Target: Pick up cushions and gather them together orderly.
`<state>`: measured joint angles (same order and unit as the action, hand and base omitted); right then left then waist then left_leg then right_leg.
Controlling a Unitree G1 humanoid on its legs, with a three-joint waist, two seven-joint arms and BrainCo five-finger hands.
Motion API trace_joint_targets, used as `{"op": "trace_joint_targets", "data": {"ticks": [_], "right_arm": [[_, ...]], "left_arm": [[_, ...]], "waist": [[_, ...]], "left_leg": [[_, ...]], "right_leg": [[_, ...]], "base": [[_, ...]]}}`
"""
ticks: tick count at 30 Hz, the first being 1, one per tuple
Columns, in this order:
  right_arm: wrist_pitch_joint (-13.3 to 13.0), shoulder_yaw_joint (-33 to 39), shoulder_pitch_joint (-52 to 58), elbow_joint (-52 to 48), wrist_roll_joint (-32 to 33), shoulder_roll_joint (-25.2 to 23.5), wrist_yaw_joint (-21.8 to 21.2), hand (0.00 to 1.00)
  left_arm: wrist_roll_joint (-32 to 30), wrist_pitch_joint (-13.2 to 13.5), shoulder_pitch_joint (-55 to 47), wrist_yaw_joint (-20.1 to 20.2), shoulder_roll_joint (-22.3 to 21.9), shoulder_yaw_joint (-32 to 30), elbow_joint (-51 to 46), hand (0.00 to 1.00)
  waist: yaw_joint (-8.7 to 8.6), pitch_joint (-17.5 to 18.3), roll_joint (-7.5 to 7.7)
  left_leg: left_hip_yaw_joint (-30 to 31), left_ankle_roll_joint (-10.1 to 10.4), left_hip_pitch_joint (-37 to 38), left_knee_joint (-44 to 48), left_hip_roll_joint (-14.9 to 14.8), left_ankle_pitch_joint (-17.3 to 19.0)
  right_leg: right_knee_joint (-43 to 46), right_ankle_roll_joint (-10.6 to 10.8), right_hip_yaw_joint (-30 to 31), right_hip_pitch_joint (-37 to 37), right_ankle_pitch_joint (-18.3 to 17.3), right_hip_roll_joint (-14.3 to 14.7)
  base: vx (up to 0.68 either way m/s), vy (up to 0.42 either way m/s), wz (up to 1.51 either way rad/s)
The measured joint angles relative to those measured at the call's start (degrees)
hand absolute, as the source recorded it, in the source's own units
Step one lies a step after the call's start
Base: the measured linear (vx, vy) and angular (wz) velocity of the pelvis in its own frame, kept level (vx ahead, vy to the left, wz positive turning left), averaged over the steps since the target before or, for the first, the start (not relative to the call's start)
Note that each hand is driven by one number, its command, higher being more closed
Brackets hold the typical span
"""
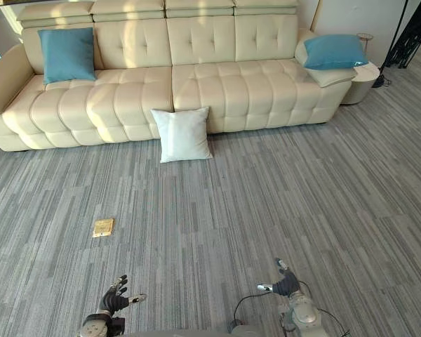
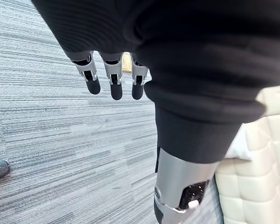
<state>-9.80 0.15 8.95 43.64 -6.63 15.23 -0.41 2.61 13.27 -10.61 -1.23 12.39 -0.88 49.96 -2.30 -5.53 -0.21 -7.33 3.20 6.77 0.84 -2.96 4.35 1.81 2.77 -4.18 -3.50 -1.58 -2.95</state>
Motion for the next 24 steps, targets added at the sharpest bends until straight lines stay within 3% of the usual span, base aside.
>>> {"op": "trace_joint_targets", "data": {"ticks": [8, 24], "right_arm": [[0.20, 4.42, 1.44, 0.59, 1.76, 1.64, -0.96, 0.00], [0.35, 6.56, -0.07, 2.32, 4.35, 1.42, -0.97, 0.00]], "left_arm": [[0.13, -0.07, -1.92, 0.07, 0.39, -2.28, -0.01, 0.00], [3.11, -0.09, -1.87, -0.01, 1.32, -5.04, -1.55, 0.00]], "waist": [[0.02, 0.12, -0.13], [0.12, 0.04, 0.06]], "left_leg": [[-0.51, -0.40, -0.56, -0.96, -0.05, -0.30], [-0.30, -0.82, -1.41, -0.99, 0.19, -0.25]], "right_leg": [[-1.90, -0.07, -0.13, 0.51, 1.18, 0.15], [-2.95, 0.21, -1.04, 0.31, 1.24, -0.10]], "base": [[-0.04, -0.009, -0.03], [0.01, -0.003, 0.01]]}}
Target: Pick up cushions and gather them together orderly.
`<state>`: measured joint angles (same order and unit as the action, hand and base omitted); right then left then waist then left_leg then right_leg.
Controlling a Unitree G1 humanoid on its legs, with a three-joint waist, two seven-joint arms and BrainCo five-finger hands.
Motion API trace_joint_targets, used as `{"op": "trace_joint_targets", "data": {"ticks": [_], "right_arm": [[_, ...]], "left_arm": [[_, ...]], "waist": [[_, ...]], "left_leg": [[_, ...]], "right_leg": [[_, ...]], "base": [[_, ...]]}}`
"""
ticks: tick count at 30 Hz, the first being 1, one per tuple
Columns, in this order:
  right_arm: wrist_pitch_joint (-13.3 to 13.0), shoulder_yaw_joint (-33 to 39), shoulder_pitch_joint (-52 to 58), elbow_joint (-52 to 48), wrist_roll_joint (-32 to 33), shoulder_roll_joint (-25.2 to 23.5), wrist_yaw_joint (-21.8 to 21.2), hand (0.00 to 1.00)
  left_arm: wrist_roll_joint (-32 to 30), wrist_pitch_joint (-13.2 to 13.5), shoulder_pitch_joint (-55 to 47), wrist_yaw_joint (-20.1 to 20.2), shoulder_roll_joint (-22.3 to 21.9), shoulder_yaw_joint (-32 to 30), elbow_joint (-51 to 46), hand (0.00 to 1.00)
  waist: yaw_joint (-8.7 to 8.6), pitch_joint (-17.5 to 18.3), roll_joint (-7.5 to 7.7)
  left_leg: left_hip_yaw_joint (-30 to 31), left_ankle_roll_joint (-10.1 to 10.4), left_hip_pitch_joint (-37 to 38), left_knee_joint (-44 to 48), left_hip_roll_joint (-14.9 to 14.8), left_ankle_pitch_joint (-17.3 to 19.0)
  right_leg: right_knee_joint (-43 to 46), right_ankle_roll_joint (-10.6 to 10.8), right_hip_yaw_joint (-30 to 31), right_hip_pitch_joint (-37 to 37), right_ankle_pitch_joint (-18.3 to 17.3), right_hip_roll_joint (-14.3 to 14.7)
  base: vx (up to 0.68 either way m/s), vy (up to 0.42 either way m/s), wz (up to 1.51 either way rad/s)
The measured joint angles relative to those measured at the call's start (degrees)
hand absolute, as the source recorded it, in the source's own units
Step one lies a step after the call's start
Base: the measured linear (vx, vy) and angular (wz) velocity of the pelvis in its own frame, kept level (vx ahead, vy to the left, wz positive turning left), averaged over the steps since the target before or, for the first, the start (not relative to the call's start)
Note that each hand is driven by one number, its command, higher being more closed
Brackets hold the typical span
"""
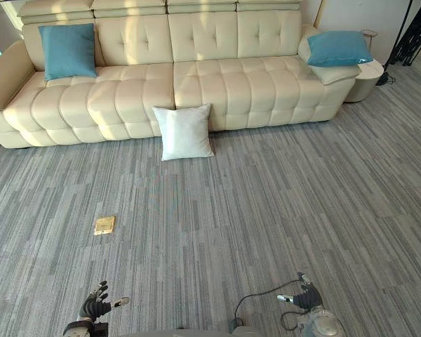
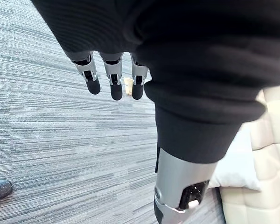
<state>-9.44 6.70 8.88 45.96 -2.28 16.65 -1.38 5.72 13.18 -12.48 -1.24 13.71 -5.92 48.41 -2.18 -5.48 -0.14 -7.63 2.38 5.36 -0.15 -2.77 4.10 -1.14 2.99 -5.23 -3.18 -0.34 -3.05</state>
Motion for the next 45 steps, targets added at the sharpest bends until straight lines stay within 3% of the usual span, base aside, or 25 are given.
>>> {"op": "trace_joint_targets", "data": {"ticks": [6, 10, 11, 13, 16, 19, 21, 22, 24, 25, 26, 27, 28, 29, 31, 33, 34, 35, 36, 38, 40, 41, 42, 43, 45], "right_arm": [[0.69, 0.11, -1.36, 0.51, 0.10, -0.62, 0.18, 0.00], [1.03, 0.05, -2.42, 0.51, 0.73, -0.93, 0.43, 0.00], [1.06, -0.41, -2.93, 0.43, 0.75, -1.43, 0.49, 0.00], [1.14, -1.09, -3.12, 0.37, 0.75, -2.90, 0.37, 0.00], [1.05, -2.81, -3.19, 0.33, 1.92, -3.00, 0.19, 0.00], [1.09, -2.77, -3.33, 0.30, 2.40, -2.29, 0.25, 0.00], [1.10, -2.57, -2.69, 0.07, 2.39, -2.08, 0.30, 0.00], [1.28, -2.19, -2.87, 0.14, 2.39, -1.92, 0.40, 0.00], [1.26, -2.20, -3.97, -0.37, 2.36, -2.48, 0.36, 0.00], [1.25, -2.20, -3.99, -0.42, 2.39, -2.44, 0.36, 0.00], [1.27, -2.31, -3.88, -0.34, 2.48, -2.40, 0.37, 0.00], [1.28, -2.44, -3.84, -0.24, 2.72, -2.49, 0.48, 0.00], [1.22, -2.73, -3.92, -0.71, 3.57, -2.88, 1.15, 0.00], [1.11, -2.87, -3.99, -1.59, 4.50, -3.14, 1.43, 0.00], [0.90, -2.89, -4.45, -3.01, 4.65, -3.04, 1.65, 0.00], [0.95, -2.42, -5.96, -2.75, 4.68, -2.85, 1.74, 0.00], [0.92, -2.12, -6.55, -2.40, 4.67, -2.85, 1.85, 0.00], [0.91, -2.10, -6.42, -2.34, 4.63, -2.79, 2.23, 0.00], [0.95, -2.08, -5.52, -1.89, 4.63, -2.89, 2.61, 0.00], [0.94, -2.12, -4.73, -1.65, 4.51, -4.23, 2.60, 0.00], [1.02, -2.04, -3.29, -1.72, 4.44, -4.31, 2.62, 0.00], [1.01, -1.94, -2.77, -1.69, 4.43, -4.53, 2.64, 0.00], [1.04, -2.00, -2.46, -1.65, 4.36, -5.06, 2.61, 0.00], [1.03, -2.14, -2.29, -1.64, 4.32, -5.34, 2.57, 0.00], [1.07, -3.06, -2.26, -1.67, 3.92, -5.86, 2.41, 0.00]], "left_arm": [[1.52, -0.04, -0.06, -0.22, -0.36, -1.25, -3.47, 0.00], [2.72, -0.03, -0.64, -0.26, -0.43, -1.24, -7.60, 0.00], [2.78, -0.05, -0.64, -0.35, -0.37, -1.14, -8.16, 0.00], [3.67, -0.12, 0.07, -0.46, 0.38, -0.95, -8.65, 0.00], [3.85, -0.11, 0.92, -1.44, 1.31, -0.63, -8.62, 0.00], [3.85, -0.06, 3.79, -1.55, 1.03, 0.92, -8.51, 0.00], [3.86, 0.04, 5.14, -1.58, 0.41, 1.84, -8.31, 0.00], [3.84, 0.07, 5.35, -1.58, -0.80, 1.90, -8.07, 0.00], [3.81, 0.11, 5.32, -1.41, -1.33, 2.10, -7.06, 0.00], [3.82, 0.01, 5.27, -1.40, -1.77, 1.98, -6.81, 0.00], [3.83, -0.07, 4.82, -1.32, -2.57, 1.96, -6.67, 0.00], [3.84, -0.07, 4.49, -1.24, -2.75, 1.98, -6.70, 0.00], [3.86, -0.07, 4.51, -1.24, -2.78, 1.94, -6.70, 0.00], [3.88, -0.01, 4.65, -1.22, -2.85, 1.98, -7.03, 0.00], [3.88, 0.17, 4.56, -1.10, -2.87, 1.99, -7.65, 0.00], [3.88, 0.17, 4.48, -1.13, -3.03, 1.82, -7.65, 0.00], [3.89, 0.18, 3.95, -1.19, -3.59, 1.75, -7.63, 0.00], [3.89, 0.21, 3.07, -1.19, -4.05, 1.77, -7.66, 0.00], [3.95, 0.18, 1.64, -1.24, -4.56, 1.80, -7.31, 0.00], [4.91, 0.07, 2.66, -1.31, -4.23, 1.81, -7.56, 0.00], [4.94, 0.11, 3.82, -0.97, -4.68, 1.90, -8.40, 0.00], [4.94, 0.09, 3.82, -0.88, -4.58, 1.90, -8.51, 0.00], [4.93, 0.03, 3.61, -0.87, -4.19, 1.91, -8.49, 0.00], [4.93, -0.06, 3.57, -0.88, -3.86, 2.08, -8.43, 0.00], [4.83, -0.10, 3.43, -1.21, -2.58, 3.29, -8.45, 0.00]], "waist": [[1.34, -0.33, 0.34], [1.63, -1.14, 1.33], [1.84, -1.97, 1.54], [1.47, -4.17, 1.04], [1.27, -4.64, 1.66], [-0.39, -6.09, 0.83], [-2.39, -6.35, 0.90], [-2.68, -6.58, -0.36], [-2.92, -6.94, -0.85], [-2.84, -7.27, -1.28], [-2.45, -8.33, -2.03], [-1.63, -8.69, -1.83], [-0.28, -8.93, -2.00], [0.64, -9.57, -0.43], [1.98, -9.63, 0.03], [3.19, -9.76, -0.12], [3.39, -10.03, 0.24], [3.42, -9.61, -0.59], [3.39, -8.92, -1.71], [2.97, -7.80, 0.92], [2.95, -7.45, 1.53], [2.83, -7.45, 1.62], [2.89, -7.50, 2.02], [2.71, -7.47, 2.09], [1.82, -7.40, 1.72]], "left_leg": [[-0.73, -1.34, -5.19, 6.44, -0.16, 4.22], [-1.74, -3.22, -8.76, 14.21, 0.95, 10.73], [-1.61, -4.38, -7.94, 15.07, 1.49, 12.20], [-1.13, -5.45, -4.66, 15.27, 1.25, 13.45], [-0.61, -4.68, -0.50, 13.17, 0.55, 14.39], [2.23, -4.10, 4.08, 8.62, -0.49, 14.34], [5.11, -0.44, 8.41, 6.59, -1.34, 15.79], [6.07, 0.81, 8.47, 8.84, -3.19, 15.93], [4.53, 6.42, 2.45, 23.15, -3.97, 11.24], [3.69, 6.51, 0.08, 29.59, -4.86, 8.42], [1.36, 5.60, -5.05, 44.48, -8.46, -2.12], [-0.11, 4.80, -7.30, 50.83, -10.40, -1.21], [-3.27, 1.47, -11.18, 59.78, -12.95, 2.87], [-5.47, 0.79, -15.43, 62.64, -13.32, 5.38], [-9.30, 0.05, -21.67, 58.47, -12.94, 7.28], [-9.75, -0.02, -26.44, 45.69, -10.17, 7.32], [-8.76, 1.75, -26.74, 31.59, -7.78, 5.70], [-7.80, 2.85, -26.36, 21.88, -6.62, 2.97], [-6.21, -1.51, -25.14, 15.85, -6.00, -8.71], [-6.54, -4.87, -24.86, 16.67, -2.65, -6.50], [-6.59, -6.43, -24.57, 19.42, -0.93, -3.03], [-6.57, -6.73, -22.49, 20.24, 0.15, 0.03], [-6.61, -7.03, -18.83, 19.28, 1.73, 2.32], [-6.50, -7.19, -16.80, 18.62, 2.37, 3.15], [-5.70, -7.69, -8.92, 15.54, 3.38, 4.89]], "right_leg": [[4.04, 0.94, 0.34, 4.53, -3.08, -0.46], [20.56, 6.15, -1.10, 11.68, -10.49, -4.67], [33.79, 5.95, -1.27, 17.38, -9.58, -6.66], [44.50, 4.96, -2.26, 23.24, -11.18, -7.22], [38.55, 4.23, -5.87, 26.94, -12.40, -6.33], [23.78, 2.13, -5.75, 28.68, -7.12, -3.00], [18.89, -1.16, -3.91, 29.64, 2.45, -1.90], [24.58, -3.30, -5.12, 30.26, 2.03, -1.64], [28.59, -4.00, -6.31, 28.88, -4.38, -2.11], [28.10, -4.26, -6.82, 26.95, -5.50, -1.88], [24.62, -4.70, -7.73, 20.56, -6.93, -0.77], [22.88, -5.08, -7.70, 17.48, -7.19, 0.11], [19.44, -5.63, -7.03, 11.47, -7.54, 1.12], [15.73, -5.90, -6.86, 6.29, -7.73, 1.06], [10.73, -5.83, -5.41, 0.82, -7.81, 0.93], [7.40, -4.43, -3.65, -2.68, -8.69, 0.25], [6.04, -2.97, -2.83, -4.99, -9.69, -0.27], [5.28, -1.89, -2.40, -6.92, -10.86, -0.35], [5.07, 0.57, -0.84, -9.76, -13.56, 0.17], [6.84, 0.82, -1.50, -9.87, -13.62, -2.87], [15.24, 1.32, -1.10, -7.38, -13.38, -5.01], [24.91, 3.08, -0.57, -4.70, -12.48, -6.58], [38.17, 8.33, 0.29, -0.38, -8.27, -8.96], [44.56, 10.27, 1.04, 1.82, -7.44, -9.94], [59.51, 5.32, -0.79, 9.21, -10.51, -11.50]], "base": [[-0.04, 0.006, -0.07], [0.04, 0.101, -0.04], [0.15, 0.147, 0.04], [0.26, 0.134, 0.05], [0.33, 0.044, 0.13], [0.54, -0.061, 0.64], [0.59, -0.149, 0.89], [0.70, -0.236, 0.65], [0.65, -0.257, 0.36], [0.64, -0.250, 0.35], [0.53, -0.199, 0.20], [0.65, -0.213, -0.02], [0.61, -0.164, -0.21], [0.59, -0.137, -0.21], [0.64, -0.061, -0.33], [0.57, 0.043, -0.59], [0.43, 0.106, -0.53], [0.68, 0.257, -0.70], [0.57, 0.248, -0.45], [0.51, 0.204, 0.10], [0.55, 0.219, 0.28], [0.60, 0.259, 0.15], [0.50, 0.202, 0.13], [0.59, 0.211, 0.22], [0.47, 0.100, 0.28]]}}
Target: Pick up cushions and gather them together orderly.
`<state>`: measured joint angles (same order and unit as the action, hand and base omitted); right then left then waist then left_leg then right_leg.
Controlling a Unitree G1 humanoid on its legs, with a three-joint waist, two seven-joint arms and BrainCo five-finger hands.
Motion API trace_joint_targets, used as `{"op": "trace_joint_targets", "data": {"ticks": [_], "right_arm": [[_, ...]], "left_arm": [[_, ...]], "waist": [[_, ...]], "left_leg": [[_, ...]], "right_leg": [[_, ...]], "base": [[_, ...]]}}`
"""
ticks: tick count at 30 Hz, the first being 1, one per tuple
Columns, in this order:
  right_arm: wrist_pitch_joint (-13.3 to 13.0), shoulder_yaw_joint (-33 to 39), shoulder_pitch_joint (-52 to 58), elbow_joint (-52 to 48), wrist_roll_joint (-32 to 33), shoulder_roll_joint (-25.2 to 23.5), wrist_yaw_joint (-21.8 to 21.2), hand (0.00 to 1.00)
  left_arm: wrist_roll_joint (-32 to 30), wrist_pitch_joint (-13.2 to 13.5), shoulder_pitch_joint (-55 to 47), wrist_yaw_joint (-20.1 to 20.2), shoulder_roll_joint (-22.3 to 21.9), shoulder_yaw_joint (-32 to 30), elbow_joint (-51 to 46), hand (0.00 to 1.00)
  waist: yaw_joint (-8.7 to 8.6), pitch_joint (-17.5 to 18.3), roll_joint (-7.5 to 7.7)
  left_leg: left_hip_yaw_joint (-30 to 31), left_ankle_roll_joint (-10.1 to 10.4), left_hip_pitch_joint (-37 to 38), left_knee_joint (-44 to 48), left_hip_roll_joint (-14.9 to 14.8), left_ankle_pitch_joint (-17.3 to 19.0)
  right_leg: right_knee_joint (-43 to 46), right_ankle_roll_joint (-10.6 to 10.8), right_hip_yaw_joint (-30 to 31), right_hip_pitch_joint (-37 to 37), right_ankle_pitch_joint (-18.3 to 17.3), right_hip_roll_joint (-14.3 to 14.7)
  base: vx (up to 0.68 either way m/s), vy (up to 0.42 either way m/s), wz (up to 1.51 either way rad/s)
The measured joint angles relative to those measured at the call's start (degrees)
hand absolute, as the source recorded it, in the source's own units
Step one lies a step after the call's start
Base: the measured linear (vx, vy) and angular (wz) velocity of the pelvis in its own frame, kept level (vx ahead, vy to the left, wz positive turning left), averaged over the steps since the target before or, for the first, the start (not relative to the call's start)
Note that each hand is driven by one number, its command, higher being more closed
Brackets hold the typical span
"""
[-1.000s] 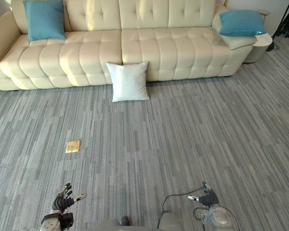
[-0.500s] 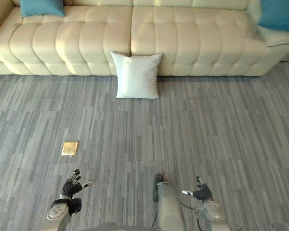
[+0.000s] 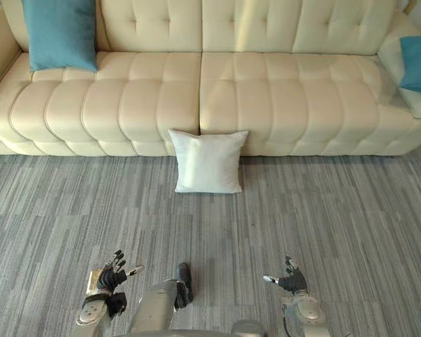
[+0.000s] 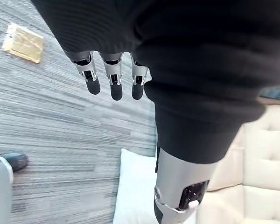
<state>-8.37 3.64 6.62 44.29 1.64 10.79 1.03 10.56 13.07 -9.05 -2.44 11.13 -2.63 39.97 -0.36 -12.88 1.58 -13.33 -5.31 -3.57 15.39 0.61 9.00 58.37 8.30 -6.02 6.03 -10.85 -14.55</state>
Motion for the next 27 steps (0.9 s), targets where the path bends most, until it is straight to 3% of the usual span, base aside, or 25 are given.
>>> {"op": "trace_joint_targets", "data": {"ticks": [2, 3, 6, 7, 8, 9, 10, 11, 12, 14, 16, 17, 18, 20, 22, 23, 24, 27], "right_arm": [[-0.13, -0.85, -0.52, -0.11, -0.01, -0.23, -0.02, 0.00], [-0.15, -0.90, -0.70, -0.11, -0.01, -0.36, -0.02, 0.00], [-0.11, -0.90, -0.64, -0.02, -0.01, -0.39, -0.03, 0.00], [-0.11, -0.88, -0.46, -0.03, 0.00, -0.57, -0.02, 0.00], [-0.10, -0.84, 0.62, 0.10, 0.00, -0.71, -0.01, 0.00], [-0.10, -0.84, 1.22, 0.45, -0.01, -0.91, -0.02, 0.00], [0.22, -0.64, 1.12, 2.27, -0.01, -0.02, 0.00, 0.00], [0.29, -0.59, 2.00, 2.11, -0.01, -0.20, -0.07, 0.00], [0.29, -0.32, 2.17, 2.08, -0.01, -0.27, -0.09, 0.00], [0.34, -0.14, 2.87, 0.80, 0.03, -0.39, -0.01, 0.00], [0.53, -0.17, 3.25, -0.12, 0.06, -0.67, 0.09, 0.00], [0.53, -0.10, 2.86, -0.12, 0.08, -0.90, 0.19, 0.00], [0.51, 0.02, 2.55, -0.16, 0.10, -1.04, 0.28, 0.00], [0.51, 0.12, 1.50, -0.18, 0.10, -0.95, 0.28, 0.00], [0.36, 0.40, 0.81, -0.21, 0.10, -0.76, 0.27, 0.00], [0.20, 0.46, 0.79, -0.21, 0.10, -0.33, 0.26, 0.00], [0.27, 0.45, 0.79, -0.14, 0.07, -0.54, 0.25, 0.00], [-0.06, 0.43, 0.86, -0.83, 0.07, -0.90, 0.24, 0.00]], "left_arm": [[0.00, 0.00, 0.07, -0.06, 0.77, 0.55, 0.09, 0.00], [0.02, 0.01, 0.21, -0.04, 0.97, 0.57, 0.10, 0.00], [0.01, 0.01, 0.14, 0.03, 0.91, 0.51, 0.80, 0.00], [0.00, 0.01, -0.09, 0.06, 0.98, 0.50, 1.85, 0.00], [-0.01, -0.04, -0.15, 0.05, 1.13, 0.54, 3.09, 0.00], [-0.04, -0.06, -0.37, 0.05, 1.27, 0.49, 3.57, 0.00], [-0.14, -0.47, -0.18, 0.02, -0.31, 0.39, 5.47, 0.00], [-0.42, -0.40, -1.23, 0.22, -0.65, 0.35, 5.50, 0.00], [-0.50, -0.37, -1.44, 0.16, -1.09, 0.27, 5.42, 0.00], [-1.02, -0.39, -1.56, 0.46, -2.76, -0.27, 5.06, 0.00], [-1.02, -0.38, -2.03, 1.07, -3.81, -0.23, 4.59, 0.00], [-1.03, -0.46, -2.17, 1.15, -4.28, -0.17, 4.60, 0.00], [-1.03, -0.46, -2.26, 1.25, -4.71, 0.02, 4.60, 0.00], [-1.03, -0.45, -2.10, 1.21, -4.87, 0.00, 4.56, 0.00], [-1.03, -0.42, -2.13, 1.18, -4.91, 0.14, 4.56, 0.00], [-1.03, -0.42, -2.28, 1.16, -5.00, 0.48, 4.61, 0.00], [-1.04, -0.43, -2.17, 1.12, -4.81, 0.43, 4.96, 0.00], [-1.30, -0.32, -0.93, 1.20, -3.72, 1.04, 5.06, 0.00]], "waist": [[-0.53, -0.11, -0.30], [-0.58, -0.12, -0.39], [-1.35, -0.19, -0.62], [-1.99, 0.09, -0.10], [-2.03, 0.60, 1.88], [-2.01, 0.89, 3.10], [-1.91, 1.12, 0.85], [-2.14, 2.16, 0.18], [-2.06, 2.13, -0.54], [-1.98, 1.89, -2.73], [-1.47, 1.35, -2.88], [-1.16, 1.26, -2.56], [-0.57, 0.97, -1.63], [0.41, 0.97, -1.84], [1.17, 1.14, -2.50], [1.15, 1.42, -3.95], [1.31, 1.48, -4.10], [0.79, 2.11, -2.60]], "left_leg": [[0.88, 0.03, 5.31, -3.56, -0.27, 0.02], [0.78, 0.05, 7.68, -5.02, -0.93, 0.01], [0.84, 1.57, 10.25, -5.50, -2.66, 0.90], [0.64, 3.44, 11.23, -5.66, -2.73, 2.01], [0.61, 5.92, 13.08, -5.70, -1.77, 3.89], [0.83, 6.64, 14.04, -5.57, -1.10, 4.97], [1.43, 7.64, 15.66, -4.59, -3.18, 6.55], [2.11, 9.31, 14.98, -0.45, -4.74, 7.49], [2.34, 9.92, 13.89, 3.34, -6.17, 7.87], [3.23, 12.95, 4.33, 26.54, -13.12, 5.23], [2.99, 12.91, -0.45, 36.92, -16.70, 5.68], [2.88, 12.27, -1.44, 36.84, -16.51, 6.07], [1.99, 11.49, -2.20, 33.38, -15.75, 6.55], [2.81, 11.08, -3.57, 24.43, -13.92, 6.79], [5.80, 11.58, -2.47, 10.99, -11.45, 5.95], [6.72, 10.92, -1.67, 4.31, -11.11, 2.77], [6.07, 10.09, -0.16, 3.43, -10.79, -0.19], [3.95, 9.07, 1.10, 0.48, -8.37, -0.02]], "right_leg": [[-2.50, -3.00, -3.88, 3.72, -2.48, 0.83], [-8.97, -3.75, -6.35, 6.06, -3.85, 1.97], [-27.34, -4.65, -8.13, 8.94, -2.45, 5.51], [-38.22, -4.85, -6.89, 9.20, 2.76, 7.37], [-44.93, -5.63, -4.37, 9.24, 10.56, 7.78], [-44.96, -7.43, -2.81, 9.22, 16.20, 7.51], [-40.45, -8.90, -3.05, 9.61, 15.11, 8.99], [-39.87, -9.00, -3.69, 9.04, 11.10, 9.93], [-40.09, -9.44, -4.05, 8.11, 10.26, 10.91], [-43.76, -10.45, -5.80, 3.11, 8.53, 14.70], [-45.26, -11.64, -5.38, -0.72, 7.72, 16.68], [-46.09, -11.87, -4.78, -2.25, 7.50, 16.81], [-47.44, -11.86, -3.44, -3.41, 7.48, 16.81], [-48.62, -11.55, -1.09, -4.73, 7.54, 16.76], [-48.51, -10.66, 0.89, -4.67, 7.78, 16.77], [-48.21, -9.97, 1.87, -4.56, 7.35, 17.44], [-47.70, -9.07, 3.63, -4.86, 6.66, 17.30], [-47.89, -7.60, 5.17, -4.73, 5.82, 14.90]], "base": [[0.43, 0.016, 0.22], [0.41, -0.033, 0.21], [0.38, -0.117, 0.23], [0.38, -0.163, 0.32], [0.47, -0.236, 0.31], [0.40, -0.213, 0.14], [0.48, -0.287, 0.11], [0.38, -0.225, 0.00], [0.44, -0.320, 0.02], [0.34, -0.249, 0.01], [0.24, -0.132, -0.16], [0.30, -0.137, -0.42], [0.23, -0.083, -0.43], [0.24, -0.020, -0.65], [0.22, 0.081, -0.65], [0.18, 0.179, -0.64], [0.18, 0.196, -0.56], [0.22, 0.212, -0.21]]}}
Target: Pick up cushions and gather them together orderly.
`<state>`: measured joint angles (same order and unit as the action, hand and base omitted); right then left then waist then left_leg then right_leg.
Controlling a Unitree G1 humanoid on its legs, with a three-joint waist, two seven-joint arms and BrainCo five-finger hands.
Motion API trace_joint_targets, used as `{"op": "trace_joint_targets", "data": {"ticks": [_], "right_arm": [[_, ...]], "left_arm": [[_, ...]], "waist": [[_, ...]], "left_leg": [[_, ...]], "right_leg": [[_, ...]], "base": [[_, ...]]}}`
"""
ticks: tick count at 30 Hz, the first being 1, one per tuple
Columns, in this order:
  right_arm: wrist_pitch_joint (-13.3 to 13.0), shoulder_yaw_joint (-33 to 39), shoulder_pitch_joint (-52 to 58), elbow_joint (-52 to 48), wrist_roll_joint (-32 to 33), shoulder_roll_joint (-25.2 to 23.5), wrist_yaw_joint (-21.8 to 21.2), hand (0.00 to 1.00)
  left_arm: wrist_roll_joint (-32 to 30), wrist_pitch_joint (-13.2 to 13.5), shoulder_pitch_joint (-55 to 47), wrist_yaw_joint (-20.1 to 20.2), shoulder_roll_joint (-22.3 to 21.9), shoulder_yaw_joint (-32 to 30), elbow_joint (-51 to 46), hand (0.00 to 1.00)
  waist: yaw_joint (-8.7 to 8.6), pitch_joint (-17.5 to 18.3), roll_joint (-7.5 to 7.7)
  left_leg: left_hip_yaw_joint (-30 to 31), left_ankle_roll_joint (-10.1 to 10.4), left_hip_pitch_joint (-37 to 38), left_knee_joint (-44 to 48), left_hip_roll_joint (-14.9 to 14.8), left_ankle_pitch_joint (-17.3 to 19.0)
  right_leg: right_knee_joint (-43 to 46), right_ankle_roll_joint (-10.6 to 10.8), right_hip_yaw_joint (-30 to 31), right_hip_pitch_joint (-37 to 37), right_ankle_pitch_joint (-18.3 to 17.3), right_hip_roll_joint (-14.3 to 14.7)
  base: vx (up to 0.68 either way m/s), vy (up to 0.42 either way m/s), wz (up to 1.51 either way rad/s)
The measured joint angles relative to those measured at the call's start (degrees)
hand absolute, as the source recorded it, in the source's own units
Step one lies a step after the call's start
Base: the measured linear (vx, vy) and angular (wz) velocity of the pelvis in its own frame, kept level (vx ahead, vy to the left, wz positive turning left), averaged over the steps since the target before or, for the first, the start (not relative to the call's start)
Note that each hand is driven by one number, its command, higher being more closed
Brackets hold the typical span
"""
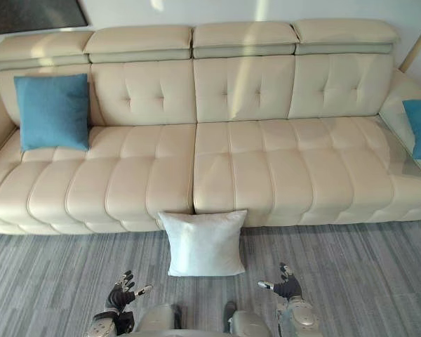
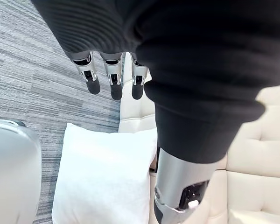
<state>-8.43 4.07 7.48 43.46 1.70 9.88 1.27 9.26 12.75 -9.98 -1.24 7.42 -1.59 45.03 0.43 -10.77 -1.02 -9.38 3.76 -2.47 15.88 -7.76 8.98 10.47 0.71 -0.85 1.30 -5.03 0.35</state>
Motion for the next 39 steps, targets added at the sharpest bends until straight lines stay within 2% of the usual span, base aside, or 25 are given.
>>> {"op": "trace_joint_targets", "data": {"ticks": [2, 6, 7, 8, 10, 11, 15, 17, 18, 21, 24, 27, 31, 35, 39], "right_arm": [[0.01, -0.04, 0.02, 0.00, -0.01, 0.00, 0.01, 0.00], [-0.03, -0.89, -3.65, -0.04, 0.00, 0.09, 0.18, 0.00], [-0.08, -1.93, -7.80, -0.05, 0.01, 0.62, 0.98, 0.00], [-0.11, -2.27, -8.73, -0.05, 0.01, 0.80, 1.15, 0.00], [-0.23, -4.57, -15.65, -0.09, 0.25, 2.22, 2.56, 0.00], [-0.24, -4.81, -17.27, -0.14, 0.40, 2.55, 2.68, 0.00], [-0.69, -5.53, -25.45, -4.64, 0.99, 3.04, 5.16, 0.00], [-0.79, -6.51, -28.97, -4.60, 1.44, 3.07, 6.31, 0.00], [-1.07, -6.75, -32.17, -4.52, 2.81, 3.23, 6.87, 0.00], [-1.21, -6.63, -37.44, -4.40, 3.75, 4.19, 8.80, 0.00], [-1.23, -4.85, -45.25, -4.15, 5.34, 5.47, 10.18, 0.00], [-1.26, -4.75, -52.63, -3.08, 6.83, 6.73, 11.04, 0.00], [-1.40, -5.31, -59.34, -3.07, 7.50, 6.80, 11.13, 0.00], [-1.46, -7.47, -64.59, -3.51, 9.05, 6.93, 11.78, 0.00], [-1.40, -8.78, -69.72, -3.63, 9.18, 6.66, 13.79, 0.00]], "left_arm": [[-0.35, 0.00, 1.10, -0.04, 0.58, 0.91, -0.01, 0.00], [-0.42, 0.00, 3.23, -0.09, 1.56, 1.42, -0.60, 0.00], [-0.38, 0.09, 6.02, -0.38, 2.79, 1.39, -2.31, 0.00], [-0.38, 0.12, 6.69, -0.42, 3.09, 1.40, -2.52, 0.00], [0.39, 0.71, 12.65, -2.01, 5.23, 1.41, -2.82, 0.00], [0.50, 0.95, 14.08, -2.54, 5.68, 1.39, -2.82, 0.00], [5.46, 1.67, 22.21, -5.30, 7.89, 0.83, -2.85, 0.00], [7.45, 1.67, 24.89, -5.97, 8.87, 0.47, -2.73, 0.00], [8.89, 1.68, 27.91, -6.75, 8.90, -2.20, -2.72, 0.00], [10.41, 1.90, 35.06, -7.78, 9.51, -7.96, -2.73, 0.00], [10.49, 2.28, 42.09, -7.97, 11.25, -10.44, -2.72, 0.00], [11.52, 2.26, 46.77, -7.92, 11.40, -10.35, -2.74, 0.00], [11.74, 2.24, 51.85, -7.85, 11.52, -8.84, -3.06, 0.00], [12.69, 2.50, 56.54, -8.30, 12.96, -2.71, -7.41, 0.00], [12.40, 2.95, 62.77, -9.73, 13.34, 2.36, -9.05, 0.00]], "waist": [[0.10, 0.11, 0.81], [0.15, -0.57, 0.80], [0.20, -3.62, 0.66], [0.19, -4.23, 0.66], [0.17, -8.45, 0.54], [0.15, -9.40, 0.42], [0.58, -14.45, 0.35], [0.56, -14.62, 0.35], [0.49, -15.66, 0.32], [0.55, -17.70, 0.37], [0.58, -19.78, 0.61], [0.69, -20.36, 0.74], [0.80, -20.43, 0.83], [0.71, -20.43, 0.83], [0.63, -20.43, 0.83]], "left_leg": [[-1.21, -0.56, 0.01, -0.17, 0.84, 0.34], [-3.12, -1.18, -1.78, 0.38, 1.99, 0.76], [-3.26, -1.35, -5.19, 3.88, 1.85, 0.86], [-3.22, -1.37, -6.19, 4.77, 1.78, 0.87], [-2.52, -1.97, -13.41, 10.95, 1.25, 1.31], [-2.30, -2.38, -15.18, 12.49, 1.05, 1.92], [-1.88, -3.97, -28.73, 25.72, -1.45, 8.67], [-1.75, -4.10, -36.21, 30.72, -2.29, 10.32], [-1.32, -4.34, -41.75, 33.82, -2.61, 10.39], [0.30, -4.95, -52.25, 39.63, -3.36, 10.42], [1.36, -5.00, -62.93, 44.99, -3.89, 10.38], [1.50, -5.04, -71.29, 49.34, -4.30, 10.36], [2.02, -5.11, -78.40, 52.93, -5.11, 10.41], [2.02, -5.47, -83.69, 54.85, -5.57, 10.18], [1.37, -5.65, -86.37, 54.98, -6.49, 10.03]], "right_leg": [[-0.16, 0.50, 0.66, 0.45, -0.18, -0.86], [1.74, 1.83, 1.71, 3.66, -0.95, -2.19], [5.55, 1.91, 1.43, 7.48, -1.03, -2.49], [6.25, 1.91, 1.25, 8.33, -1.03, -2.54], [11.58, 1.87, 0.42, 15.01, -1.74, -2.91], [12.98, 1.94, 0.05, 16.49, -2.38, -2.95], [28.02, 1.34, -0.78, 31.15, -8.16, -2.98], [32.85, 1.32, -0.89, 38.66, -9.35, -3.07], [35.86, 1.06, -1.10, 43.96, -9.53, -3.33], [41.34, 0.48, -2.24, 53.48, -10.02, -3.57], [46.74, 0.17, -2.65, 63.77, -10.24, -3.78], [51.67, 0.04, -2.78, 72.27, -10.68, -4.43], [55.42, 0.01, -3.19, 79.18, -10.90, -4.60], [58.10, 0.13, -3.72, 84.35, -11.30, -5.42], [58.09, -0.89, -4.03, 86.95, -10.97, -5.59]], "base": [[0.14, 0.135, -0.16], [0.08, 0.109, -0.21], [-0.02, 0.032, -0.14], [-0.09, 0.015, -0.08], [-0.17, -0.007, 0.09], [-0.17, -0.005, 0.14], [-0.22, 0.012, 0.02], [-0.23, -0.015, -0.07], [-0.21, -0.013, 0.01], [-0.13, -0.023, 0.10], [-0.11, -0.046, 0.06], [-0.10, -0.046, 0.04], [-0.10, -0.032, 0.01], [-0.09, -0.013, 0.10], [-0.04, 0.007, 0.02]]}}
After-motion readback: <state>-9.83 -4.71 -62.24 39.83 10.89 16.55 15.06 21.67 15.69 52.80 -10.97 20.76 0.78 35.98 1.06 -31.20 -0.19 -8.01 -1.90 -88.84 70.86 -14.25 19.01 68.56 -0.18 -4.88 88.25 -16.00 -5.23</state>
